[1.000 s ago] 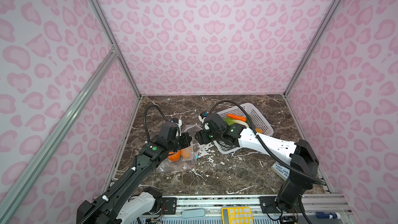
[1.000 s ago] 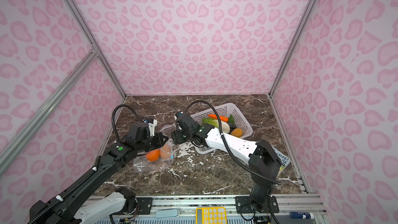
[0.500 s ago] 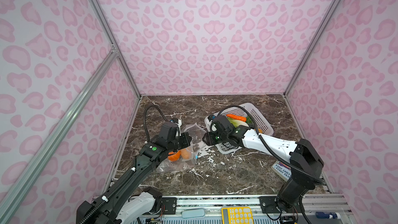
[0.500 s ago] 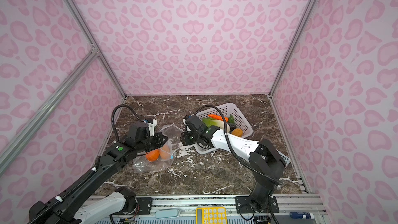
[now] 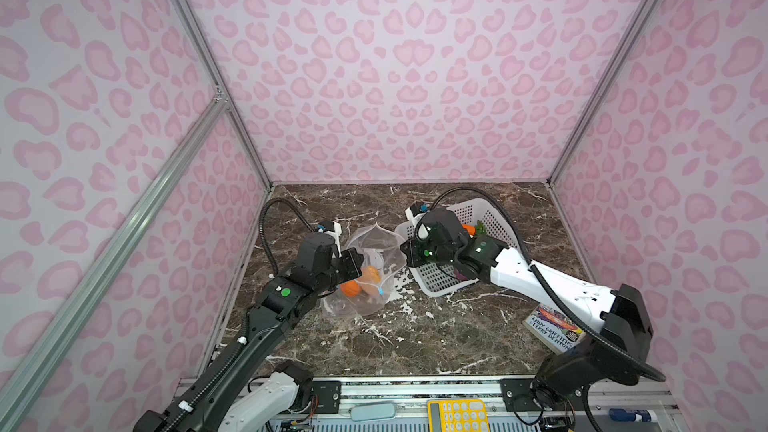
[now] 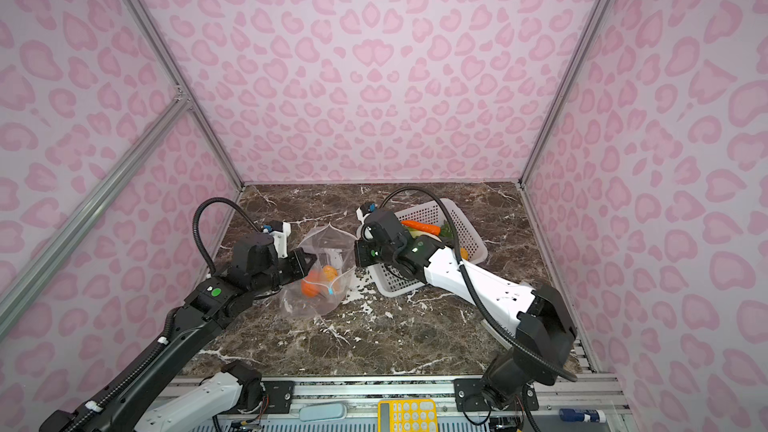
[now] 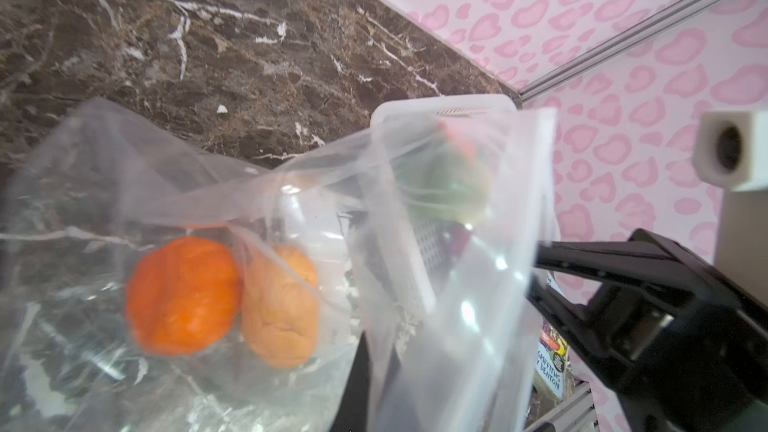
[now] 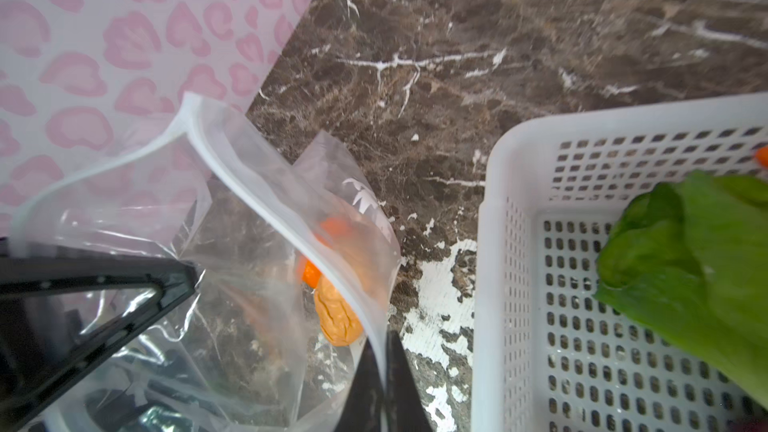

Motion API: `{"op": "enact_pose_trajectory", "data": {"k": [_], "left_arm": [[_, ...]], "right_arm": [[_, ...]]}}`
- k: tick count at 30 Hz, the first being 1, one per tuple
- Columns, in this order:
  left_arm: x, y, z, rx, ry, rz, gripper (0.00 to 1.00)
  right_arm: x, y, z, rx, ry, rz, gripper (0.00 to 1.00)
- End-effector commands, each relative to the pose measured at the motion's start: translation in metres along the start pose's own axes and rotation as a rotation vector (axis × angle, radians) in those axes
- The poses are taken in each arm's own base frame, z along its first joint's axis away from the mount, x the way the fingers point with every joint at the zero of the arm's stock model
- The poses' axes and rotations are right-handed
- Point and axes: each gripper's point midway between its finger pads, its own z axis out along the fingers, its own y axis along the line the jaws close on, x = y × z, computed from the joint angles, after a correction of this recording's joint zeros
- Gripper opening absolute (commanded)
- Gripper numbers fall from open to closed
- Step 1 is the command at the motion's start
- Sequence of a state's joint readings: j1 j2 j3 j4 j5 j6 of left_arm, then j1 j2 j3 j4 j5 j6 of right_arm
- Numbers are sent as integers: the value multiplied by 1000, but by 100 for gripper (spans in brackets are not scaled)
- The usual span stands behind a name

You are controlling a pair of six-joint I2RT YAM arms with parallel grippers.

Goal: Place the food in the zip-top bag and seal the zipper

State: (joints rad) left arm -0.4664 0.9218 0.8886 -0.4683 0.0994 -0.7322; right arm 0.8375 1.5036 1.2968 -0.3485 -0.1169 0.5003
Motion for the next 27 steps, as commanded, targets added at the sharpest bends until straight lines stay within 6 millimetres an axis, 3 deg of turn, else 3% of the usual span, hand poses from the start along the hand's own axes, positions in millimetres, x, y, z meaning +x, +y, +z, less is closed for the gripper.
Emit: {"op": "enact_pose_trajectory", "data": {"k": [1, 5, 11, 19, 24, 27], "left_arm": [[-18, -1, -17, -32, -74, 11, 3], [-39, -14, -45, -3, -163, 23, 3], [-54, -33, -74, 74, -242, 40, 3], [-34, -14, -42, 24, -162, 34, 3], [-19, -4, -23, 0, -99, 35, 3], [-14, -4, -16, 14, -74, 33, 3]], "right_arm": [[-18, -7, -19, 50, -102, -39, 0], [-29, -10, -38, 62, -193, -50, 0], [-15, -16, -23, 69, -147, -45, 0], [20, -16, 25, 40, 27, -33, 0], [33, -22, 33, 59, 76, -41, 0], [29, -28, 25, 86, 81, -67, 26]]}}
